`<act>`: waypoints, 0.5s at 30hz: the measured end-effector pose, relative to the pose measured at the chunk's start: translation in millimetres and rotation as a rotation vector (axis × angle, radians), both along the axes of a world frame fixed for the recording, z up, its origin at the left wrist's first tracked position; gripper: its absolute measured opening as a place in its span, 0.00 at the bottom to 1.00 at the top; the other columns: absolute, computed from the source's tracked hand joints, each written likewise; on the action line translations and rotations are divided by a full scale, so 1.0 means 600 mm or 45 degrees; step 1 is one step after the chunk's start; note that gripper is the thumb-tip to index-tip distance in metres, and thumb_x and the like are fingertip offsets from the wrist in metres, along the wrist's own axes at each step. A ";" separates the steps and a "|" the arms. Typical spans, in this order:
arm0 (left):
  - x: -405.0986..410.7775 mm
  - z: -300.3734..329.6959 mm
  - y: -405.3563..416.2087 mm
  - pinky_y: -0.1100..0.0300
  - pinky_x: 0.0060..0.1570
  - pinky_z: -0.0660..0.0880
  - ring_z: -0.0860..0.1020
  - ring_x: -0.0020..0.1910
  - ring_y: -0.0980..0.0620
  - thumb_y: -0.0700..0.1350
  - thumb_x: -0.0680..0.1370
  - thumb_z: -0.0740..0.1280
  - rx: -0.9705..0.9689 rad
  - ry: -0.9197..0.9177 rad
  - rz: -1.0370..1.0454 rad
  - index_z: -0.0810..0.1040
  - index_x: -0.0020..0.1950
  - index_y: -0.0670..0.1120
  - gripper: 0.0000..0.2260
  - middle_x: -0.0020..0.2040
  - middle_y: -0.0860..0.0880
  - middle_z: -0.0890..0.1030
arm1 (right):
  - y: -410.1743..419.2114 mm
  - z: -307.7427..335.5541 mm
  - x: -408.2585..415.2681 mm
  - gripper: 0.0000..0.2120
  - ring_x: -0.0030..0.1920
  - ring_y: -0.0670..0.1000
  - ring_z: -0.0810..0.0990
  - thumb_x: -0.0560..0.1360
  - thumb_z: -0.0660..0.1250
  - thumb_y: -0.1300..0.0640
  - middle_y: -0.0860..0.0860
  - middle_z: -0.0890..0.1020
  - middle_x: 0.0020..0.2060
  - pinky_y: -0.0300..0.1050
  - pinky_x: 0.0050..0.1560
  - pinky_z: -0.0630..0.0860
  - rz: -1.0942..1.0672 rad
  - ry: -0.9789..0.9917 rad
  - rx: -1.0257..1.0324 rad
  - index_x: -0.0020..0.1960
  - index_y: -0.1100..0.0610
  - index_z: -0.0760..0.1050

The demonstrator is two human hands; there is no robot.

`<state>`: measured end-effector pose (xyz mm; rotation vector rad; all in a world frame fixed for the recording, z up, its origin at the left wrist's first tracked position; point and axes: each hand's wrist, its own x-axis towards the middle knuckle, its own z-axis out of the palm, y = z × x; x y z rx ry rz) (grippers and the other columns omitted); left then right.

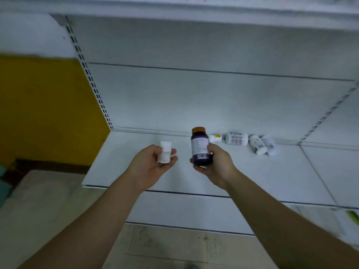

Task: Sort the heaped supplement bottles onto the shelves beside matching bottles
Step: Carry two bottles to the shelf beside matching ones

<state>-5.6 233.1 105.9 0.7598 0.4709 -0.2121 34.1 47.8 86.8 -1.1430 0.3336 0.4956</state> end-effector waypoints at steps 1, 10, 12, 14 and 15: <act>-0.029 0.032 -0.005 0.49 0.47 0.80 0.77 0.47 0.42 0.34 0.78 0.55 -0.016 -0.039 -0.011 0.74 0.49 0.37 0.08 0.45 0.37 0.77 | 0.001 0.027 -0.037 0.15 0.41 0.58 0.80 0.80 0.54 0.54 0.59 0.79 0.44 0.50 0.46 0.76 -0.047 0.025 0.109 0.60 0.59 0.74; -0.207 0.248 -0.032 0.57 0.42 0.81 0.82 0.48 0.41 0.36 0.80 0.57 0.140 -0.463 -0.310 0.75 0.57 0.48 0.12 0.49 0.41 0.82 | -0.033 0.236 -0.272 0.13 0.44 0.56 0.80 0.80 0.57 0.55 0.59 0.81 0.45 0.51 0.47 0.77 -0.167 -0.246 0.214 0.60 0.58 0.73; -0.232 0.289 -0.053 0.59 0.38 0.80 0.82 0.45 0.43 0.36 0.79 0.59 0.238 -0.559 -0.331 0.73 0.54 0.50 0.10 0.49 0.42 0.81 | -0.049 0.279 -0.302 0.16 0.40 0.55 0.78 0.78 0.57 0.50 0.60 0.81 0.44 0.49 0.45 0.75 -0.214 -0.247 0.281 0.59 0.59 0.75; -0.251 0.324 -0.079 0.59 0.37 0.79 0.82 0.43 0.45 0.37 0.79 0.60 0.360 -0.656 -0.352 0.73 0.56 0.52 0.11 0.50 0.43 0.76 | -0.065 0.315 -0.327 0.20 0.39 0.55 0.76 0.75 0.61 0.45 0.59 0.78 0.43 0.48 0.43 0.73 -0.251 -0.298 0.319 0.59 0.58 0.74; -0.260 0.341 -0.095 0.60 0.37 0.79 0.82 0.42 0.46 0.39 0.80 0.60 0.410 -0.697 -0.364 0.73 0.57 0.53 0.11 0.51 0.44 0.75 | -0.076 0.332 -0.337 0.21 0.40 0.55 0.76 0.72 0.64 0.45 0.58 0.78 0.42 0.48 0.43 0.73 -0.271 -0.341 0.317 0.59 0.57 0.74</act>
